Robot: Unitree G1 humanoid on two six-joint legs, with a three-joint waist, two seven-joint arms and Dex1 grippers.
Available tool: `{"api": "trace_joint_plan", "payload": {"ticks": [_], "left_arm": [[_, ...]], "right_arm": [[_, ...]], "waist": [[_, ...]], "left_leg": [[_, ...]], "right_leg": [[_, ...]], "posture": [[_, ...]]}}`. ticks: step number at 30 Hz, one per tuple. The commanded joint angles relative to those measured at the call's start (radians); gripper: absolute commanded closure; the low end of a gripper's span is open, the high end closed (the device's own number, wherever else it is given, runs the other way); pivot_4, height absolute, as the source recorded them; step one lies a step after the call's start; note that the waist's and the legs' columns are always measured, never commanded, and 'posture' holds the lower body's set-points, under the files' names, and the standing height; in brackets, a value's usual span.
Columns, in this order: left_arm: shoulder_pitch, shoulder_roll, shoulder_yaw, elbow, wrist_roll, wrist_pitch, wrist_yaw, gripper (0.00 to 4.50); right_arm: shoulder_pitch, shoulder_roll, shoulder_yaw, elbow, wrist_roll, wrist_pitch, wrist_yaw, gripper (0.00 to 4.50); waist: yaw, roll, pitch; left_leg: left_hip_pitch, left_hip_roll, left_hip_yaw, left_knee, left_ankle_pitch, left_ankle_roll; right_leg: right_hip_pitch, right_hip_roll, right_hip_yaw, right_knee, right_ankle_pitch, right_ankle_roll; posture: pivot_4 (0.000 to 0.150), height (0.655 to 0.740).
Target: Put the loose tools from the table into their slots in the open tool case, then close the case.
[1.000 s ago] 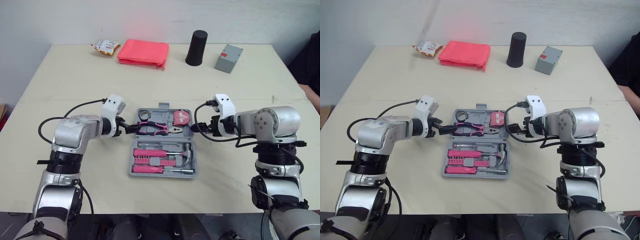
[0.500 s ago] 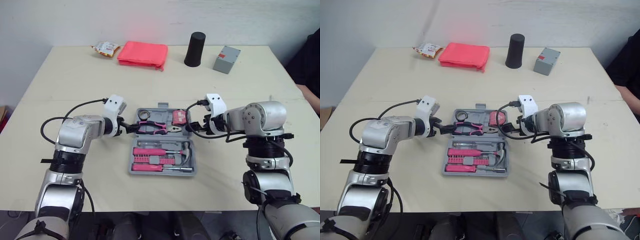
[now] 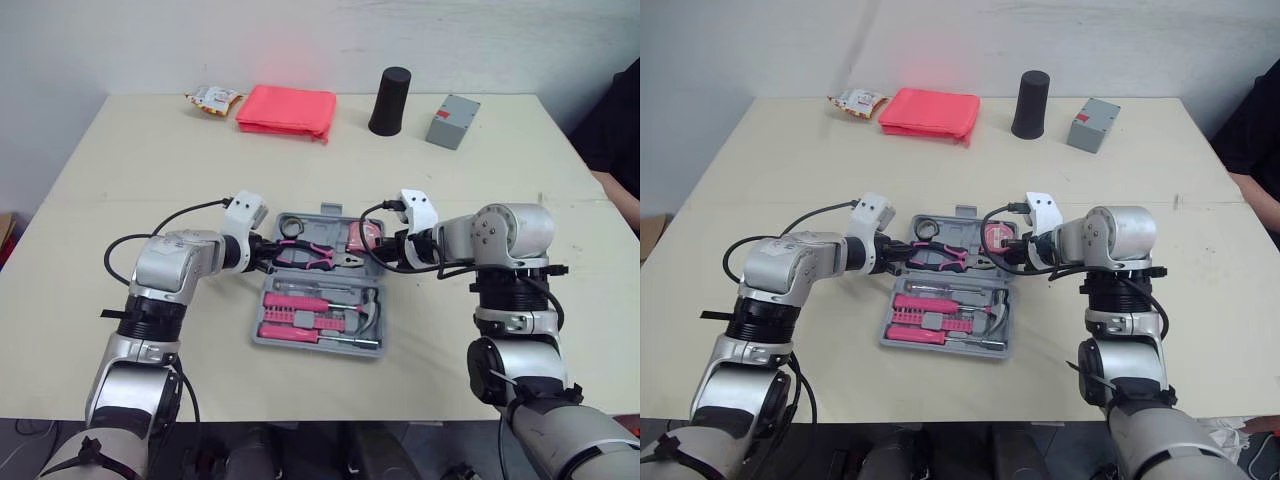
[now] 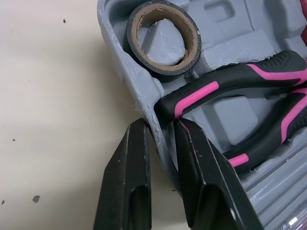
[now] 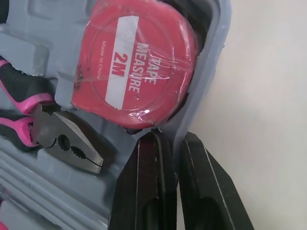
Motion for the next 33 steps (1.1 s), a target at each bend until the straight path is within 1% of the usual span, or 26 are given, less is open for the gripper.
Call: {"api": "trace_joint_plan", "payload": {"ticks": [1,3,5,8,13,16,18,19,20,21,22,23,24,25,28,29,31,33], "left_arm": [[0.051,-0.019,0.037,-0.023,-0.006,-0.171,-0.021,4.36],[0.072,-0.043,0.087,-0.024,-0.024,-0.261,-0.019,4.36],[0.099,-0.061,0.128,-0.016,-0.038,-0.405,-0.049,4.36],[0.153,-0.044,0.118,0.006,0.016,-0.66,-0.091,4.36],[0.249,-0.021,0.098,0.067,0.096,-1.07,-0.147,4.36],[0.309,0.007,0.069,0.11,0.17,-1.258,-0.143,4.36],[0.371,0.035,0.069,0.126,0.216,-1.395,-0.128,4.36],[0.399,0.043,0.077,0.129,0.217,-1.436,-0.132,4.36],[0.419,0.052,0.08,0.135,0.219,-1.475,-0.132,3.67],[0.436,0.066,0.082,0.15,0.24,-1.528,-0.12,3.46],[0.454,0.083,0.083,0.16,0.243,-1.577,-0.131,2.94],[0.468,0.097,0.094,0.165,0.246,-1.609,-0.124,2.56],[0.483,0.113,0.11,0.168,0.227,-1.616,-0.132,2.08],[0.496,0.132,0.12,0.173,0.215,-1.617,-0.139,1.67],[0.547,0.213,0.174,0.222,0.182,-1.542,-0.169,0.33],[0.566,0.239,0.19,0.232,0.161,-1.523,-0.193,0.25],[0.59,0.282,0.218,0.256,0.108,-1.488,-0.256,0.25],[0.566,0.299,0.229,0.264,0.074,-1.448,-0.289,0.25]], "right_arm": [[0.066,-0.037,0.036,-0.146,-0.02,-0.202,0.02,4.5],[0.123,-0.066,0.066,-0.21,-0.025,-0.331,0.067,4.5],[0.192,-0.11,0.122,-0.252,-0.065,-0.506,0.11,4.5],[0.293,-0.159,0.184,-0.267,-0.113,-0.829,0.216,4.5],[0.425,-0.243,0.287,-0.177,-0.277,-1.295,0.277,4.5],[0.483,-0.274,0.309,-0.078,-0.363,-1.536,0.255,4.5],[0.524,-0.318,0.337,-0.001,-0.477,-1.75,0.188,4.5],[0.543,-0.332,0.343,0.026,-0.519,-1.834,0.159,4.5],[0.554,-0.34,0.347,0.051,-0.548,-1.899,0.133,4.5],[0.566,-0.341,0.346,0.068,-0.553,-1.944,0.122,4.5],[0.579,-0.346,0.346,0.079,-0.565,-1.981,0.11,3.86],[0.594,-0.354,0.344,0.086,-0.575,-2.022,0.1,3.69],[0.614,-0.371,0.336,0.086,-0.598,-2.063,0.079,3.31],[0.632,-0.386,0.324,0.082,-0.627,-2.088,0.049,2.86],[0.719,-0.452,0.262,0.068,-0.648,-2.073,0.034,1.46],[0.756,-0.469,0.235,0.06,-0.623,-2.071,0.045,1.04],[0.846,-0.515,0.177,0.037,-0.587,-2.084,0.064,1.04],[0.94,-0.559,0.134,-0.01,-0.523,-2.083,0.127,1.04]], "waist": [[0.0,0.0,0.0],[0.001,0.0,0.0],[0.003,0.0,0.001],[0.004,-0.001,0.001],[0.0,-0.001,0.002],[0.0,-0.002,0.002],[0.0,-0.002,0.002],[-0.001,-0.002,0.002],[-0.001,-0.002,0.002],[-0.001,-0.002,0.002],[0.0,-0.002,0.002],[0.0,-0.002,0.002],[0.003,-0.004,0.003],[0.007,-0.004,0.003],[0.004,-0.005,0.003],[0.003,-0.005,0.003],[0.003,-0.005,0.003],[0.004,-0.005,0.003]], "left_leg": [[0.0,0.0,0.0,0.0,0.0,0.0],[-0.001,0.0,0.0,0.0,0.0,0.0],[-0.002,-0.001,0.0,-0.001,0.0,0.0],[-0.003,-0.001,0.0,-0.001,0.0,0.0],[-0.003,-0.001,0.001,-0.004,0.0,0.0],[-0.003,0.0,0.001,-0.004,0.0,0.0],[-0.002,-0.001,0.001,-0.003,0.0,0.001],[-0.002,0.0,0.001,-0.002,0.0,0.001],[0.001,0.0,0.001,-0.004,-0.001,0.002],[0.003,0.0,0.001,-0.005,-0.001,0.002],[0.006,0.0,0.001,-0.005,-0.002,0.002],[0.009,0.0,0.001,-0.007,-0.002,0.002],[0.013,-0.001,0.001,-0.008,-0.002,0.002],[0.014,-0.001,0.001,-0.01,-0.002,0.003],[0.015,-0.002,0.001,-0.011,-0.002,0.004],[0.015,-0.002,0.001,-0.012,-0.002,0.004],[0.015,-0.002,0.001,-0.015,-0.002,0.004],[0.016,-0.001,0.001,-0.016,-0.002,0.003]], "right_leg": [[0.0,0.0,0.0,0.0,0.0,0.0],[0.0,0.0,0.0,-0.001,0.0,0.0],[-0.001,0.0,0.0,-0.002,0.0,0.001],[-0.001,0.0,0.0,-0.004,0.001,0.001],[-0.001,0.0,0.001,-0.007,0.001,0.002],[-0.001,0.001,0.0,-0.008,0.001,0.002],[0.0,0.0,0.001,-0.008,0.001,0.002],[0.0,0.0,0.001,-0.007,0.002,0.003],[0.004,0.0,0.001,-0.01,0.002,0.003],[0.007,0.0,0.001,-0.011,0.002,0.003],[0.01,0.0,0.001,-0.013,0.002,0.003],[0.013,0.0,0.001,-0.014,0.002,0.003],[0.016,-0.001,0.001,-0.015,0.002,0.003],[0.018,-0.001,0.0,-0.017,0.002,0.003],[0.02,-0.003,0.0,-0.019,0.003,0.003],[0.02,-0.003,0.0,-0.019,0.003,0.003],[0.02,-0.003,-0.001,-0.021,0.002,0.003],[0.02,-0.002,-0.001,-0.022,0.002,0.003]], "posture": [[0.15,0.74],[0.15,0.74],[0.15,0.74],[0.15,0.74],[0.15,0.74],[0.15,0.74],[0.15,0.74],[0.15,0.74],[0.15,0.74],[0.15,0.74],[0.15,0.74],[0.15,0.74],[0.15,0.74],[0.15,0.74],[0.15,0.74],[0.15,0.74],[0.15,0.74],[0.15,0.74]]}}
